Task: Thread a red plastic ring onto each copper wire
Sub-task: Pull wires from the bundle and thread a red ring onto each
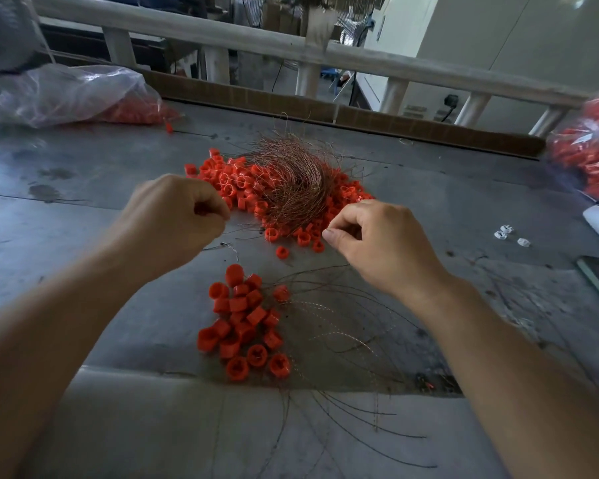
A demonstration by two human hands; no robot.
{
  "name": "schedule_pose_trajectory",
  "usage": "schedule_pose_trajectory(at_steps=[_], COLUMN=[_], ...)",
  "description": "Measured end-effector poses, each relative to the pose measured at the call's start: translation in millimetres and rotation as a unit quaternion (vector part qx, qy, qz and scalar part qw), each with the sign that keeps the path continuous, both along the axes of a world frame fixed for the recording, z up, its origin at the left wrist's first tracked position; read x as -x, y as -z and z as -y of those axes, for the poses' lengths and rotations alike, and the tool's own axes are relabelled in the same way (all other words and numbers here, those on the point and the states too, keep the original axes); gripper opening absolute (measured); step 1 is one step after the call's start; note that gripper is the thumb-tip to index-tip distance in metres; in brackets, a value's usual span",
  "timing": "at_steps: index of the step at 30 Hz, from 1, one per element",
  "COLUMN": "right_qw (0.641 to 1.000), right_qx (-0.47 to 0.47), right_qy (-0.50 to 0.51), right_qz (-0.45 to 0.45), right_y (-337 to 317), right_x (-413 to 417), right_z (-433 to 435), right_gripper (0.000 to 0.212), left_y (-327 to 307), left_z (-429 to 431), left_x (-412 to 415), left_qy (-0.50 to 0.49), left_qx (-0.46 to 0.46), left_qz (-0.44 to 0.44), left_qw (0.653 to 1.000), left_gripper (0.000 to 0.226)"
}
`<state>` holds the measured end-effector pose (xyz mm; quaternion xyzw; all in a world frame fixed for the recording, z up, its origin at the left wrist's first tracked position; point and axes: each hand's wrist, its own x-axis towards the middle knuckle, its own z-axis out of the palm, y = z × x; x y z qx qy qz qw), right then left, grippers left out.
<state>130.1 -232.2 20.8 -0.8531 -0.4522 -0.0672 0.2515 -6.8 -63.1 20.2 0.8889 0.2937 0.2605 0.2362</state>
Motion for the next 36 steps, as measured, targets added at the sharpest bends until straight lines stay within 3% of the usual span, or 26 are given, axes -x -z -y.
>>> schedule_pose_trajectory(at_steps=[2, 5, 9, 14, 19, 23, 25, 29, 36], right_qw=[1.000, 1.000, 1.000, 1.000, 1.000, 1.000, 0.999, 0.981, 0.956], right_qx=[0.004, 0.004, 0.003, 0.002, 0.000, -0.004, -0.032, -0.165, -0.190], right_qy=[-0.001, -0.001, -0.003, -0.009, -0.009, -0.010, -0.016, -0.101, -0.222], right_qz=[0.000, 0.000, 0.001, 0.003, 0.001, -0.004, -0.003, -0.018, -0.017], right_y=[-0.1, 0.7, 0.9, 1.6, 2.0, 1.4, -0.1, -8.0, -6.0], right_x=[0.1, 0.4, -0.3, -0.6, -0.1, 0.7, 1.6, 12.1, 26.6], right_z=[0.0, -0.3, -0.6, 0.1, 1.2, 1.4, 1.6, 0.8, -3.1], right_gripper=[0.014, 0.014, 0.014, 0.013, 0.013, 0.013, 0.012, 0.022, 0.010], left_y=[5.9, 15.9, 19.4, 20.8, 13.5, -4.2, -13.1, -15.1, -14.5], left_z=[-4.6, -9.0, -11.7, -5.9, -4.8, 6.1, 15.2, 31.3, 34.0], left_x=[-3.2, -10.1, -16.4, -20.7, -16.8, -2.9, 3.7, 7.0, 7.9], left_qy=[0.017, 0.019, 0.027, 0.080, 0.055, 0.042, 0.088, 0.196, 0.256], left_qx=[-0.025, -0.061, -0.073, -0.099, -0.103, -0.082, -0.062, -0.061, -0.059], left_qz=[-0.033, -0.067, -0.052, -0.017, -0.012, 0.081, 0.139, 0.139, 0.139], left_qw=[0.999, 0.996, 0.996, 0.992, 0.993, 0.992, 0.984, 0.969, 0.955], left_gripper=[0.009, 0.019, 0.024, 0.010, 0.014, 0.013, 0.011, 0.008, 0.008])
